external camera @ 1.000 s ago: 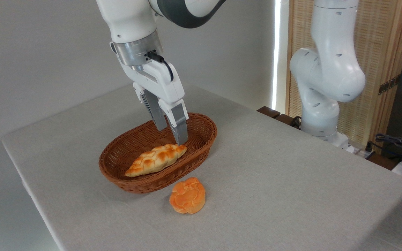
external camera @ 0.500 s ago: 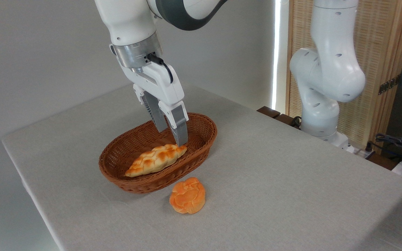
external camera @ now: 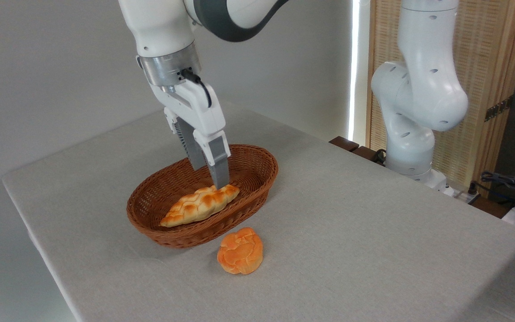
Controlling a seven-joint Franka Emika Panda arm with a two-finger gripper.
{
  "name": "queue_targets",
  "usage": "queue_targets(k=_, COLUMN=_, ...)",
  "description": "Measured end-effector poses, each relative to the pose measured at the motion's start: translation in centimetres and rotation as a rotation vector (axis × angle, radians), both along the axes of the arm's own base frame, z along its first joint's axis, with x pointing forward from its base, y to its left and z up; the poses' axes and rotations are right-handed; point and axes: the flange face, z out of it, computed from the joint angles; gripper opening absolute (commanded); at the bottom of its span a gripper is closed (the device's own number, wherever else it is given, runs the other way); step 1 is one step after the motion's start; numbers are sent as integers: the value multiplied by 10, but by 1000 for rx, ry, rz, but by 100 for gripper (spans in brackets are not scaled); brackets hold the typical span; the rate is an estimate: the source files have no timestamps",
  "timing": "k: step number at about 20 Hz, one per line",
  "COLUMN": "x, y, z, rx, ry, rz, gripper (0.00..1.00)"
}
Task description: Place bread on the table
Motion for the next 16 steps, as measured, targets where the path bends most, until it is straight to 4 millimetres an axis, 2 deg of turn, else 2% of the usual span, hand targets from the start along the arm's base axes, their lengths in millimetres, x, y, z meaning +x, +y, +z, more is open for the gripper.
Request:
queue_targets(k=6, x=-11, y=-44, z=-51, rx=8, ry=27, rz=-79, gripper=100)
queue_targets(k=10, x=-12, y=-54, z=-70, rx=17, ry=51, rz=-98, gripper=100)
queue_targets(k=16, x=-1, y=-60, z=-107, rx=29, ry=72, rz=-99, gripper=100)
